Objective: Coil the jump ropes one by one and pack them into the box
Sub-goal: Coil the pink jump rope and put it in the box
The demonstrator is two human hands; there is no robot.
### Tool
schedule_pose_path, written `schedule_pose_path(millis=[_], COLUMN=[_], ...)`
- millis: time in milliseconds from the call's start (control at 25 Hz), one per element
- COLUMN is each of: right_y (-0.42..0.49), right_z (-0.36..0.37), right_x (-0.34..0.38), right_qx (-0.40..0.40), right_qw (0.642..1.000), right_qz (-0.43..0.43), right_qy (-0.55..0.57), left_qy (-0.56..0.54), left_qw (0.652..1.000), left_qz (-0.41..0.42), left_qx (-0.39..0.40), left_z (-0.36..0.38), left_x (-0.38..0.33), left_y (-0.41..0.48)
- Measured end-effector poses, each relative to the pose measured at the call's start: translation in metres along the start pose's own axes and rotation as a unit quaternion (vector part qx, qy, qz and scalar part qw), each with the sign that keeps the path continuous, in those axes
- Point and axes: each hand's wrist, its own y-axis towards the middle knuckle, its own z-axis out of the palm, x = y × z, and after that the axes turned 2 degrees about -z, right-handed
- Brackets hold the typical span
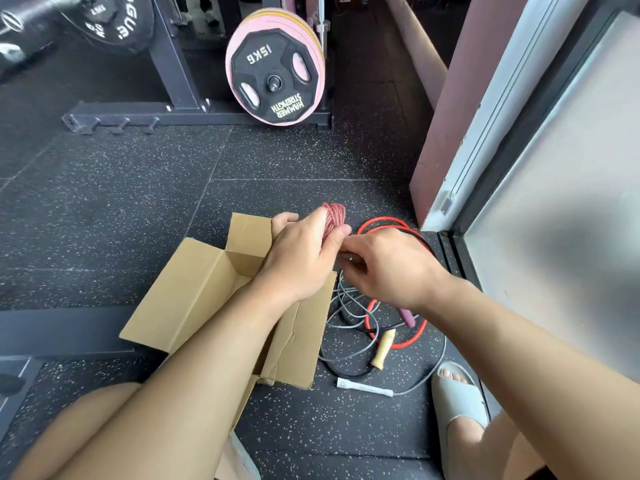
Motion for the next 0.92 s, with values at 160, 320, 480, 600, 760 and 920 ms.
schedule_pose_path(millis=[160,320,480,600,760,920], right_y=[0.001,0.000,-0.001,0.000,-0.001,-0.006], right_z=[-0.010,-0.025,-0.030,-0.029,-0.027,-0.008], right_x=[-0.003,0.001,-0.004,-0.014,-0.029,-0.020], right_qx=[-0.020,0.010,0.049,0.099,0.114,0.153], right_qw=[0.999,0.989,0.970,0.934,0.859,0.797], right_qz=[-0.040,-0.004,0.043,0.078,0.145,0.137], right_qy=[0.000,0.145,0.235,0.335,0.477,0.568], left_qy=[-0.065,-0.279,-0.402,-0.405,-0.484,-0.556], left_qw=[0.997,0.937,0.862,0.848,0.812,0.777], left_qz=[-0.037,-0.095,-0.130,-0.139,-0.168,-0.210], left_qx=[0.035,0.190,0.280,0.313,0.280,0.209], left_z=[-0.001,0.003,0.000,-0.005,-0.012,-0.010], left_x=[0.001,0.004,-0.009,-0.012,-0.008,-0.005], left_y=[0.005,0.006,0.002,0.000,0.000,-0.002])
